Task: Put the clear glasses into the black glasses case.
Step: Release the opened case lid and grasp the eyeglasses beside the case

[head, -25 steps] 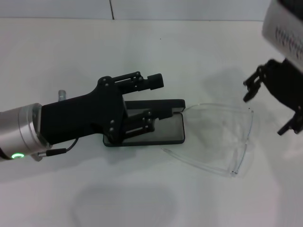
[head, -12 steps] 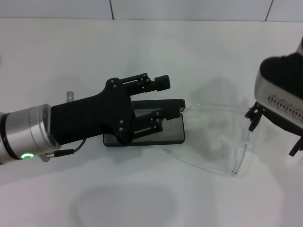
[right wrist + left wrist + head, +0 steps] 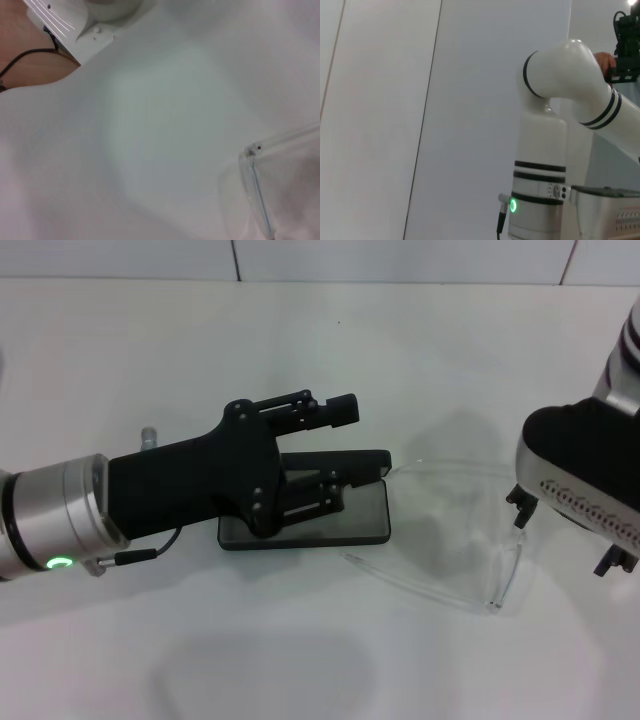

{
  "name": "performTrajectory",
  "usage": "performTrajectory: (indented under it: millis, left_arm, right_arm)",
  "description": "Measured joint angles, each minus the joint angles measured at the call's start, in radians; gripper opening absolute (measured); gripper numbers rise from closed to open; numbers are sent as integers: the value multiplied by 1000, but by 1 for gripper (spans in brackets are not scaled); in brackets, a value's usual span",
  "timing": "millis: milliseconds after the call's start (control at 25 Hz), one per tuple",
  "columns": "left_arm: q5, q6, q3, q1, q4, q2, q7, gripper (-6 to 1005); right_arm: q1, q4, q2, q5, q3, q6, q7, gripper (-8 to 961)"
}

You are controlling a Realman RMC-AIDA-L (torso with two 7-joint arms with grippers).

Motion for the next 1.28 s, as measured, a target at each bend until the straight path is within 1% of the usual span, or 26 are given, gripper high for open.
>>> performTrajectory:
  millis: [600, 1120, 1280]
  left_arm:
    - [0, -4, 1, -6, 10, 2, -2, 536]
    - [0, -4, 3, -5, 12, 3, -3, 528]
    - [0, -4, 3, -5, 13, 3, -3, 525]
  right_arm:
    - [-17, 47, 5, 15, -65, 108, -3, 869]
    - [-21, 72, 5, 17, -99, 165, -3, 840]
    - [-26, 82, 5, 11, -112, 203, -2, 676]
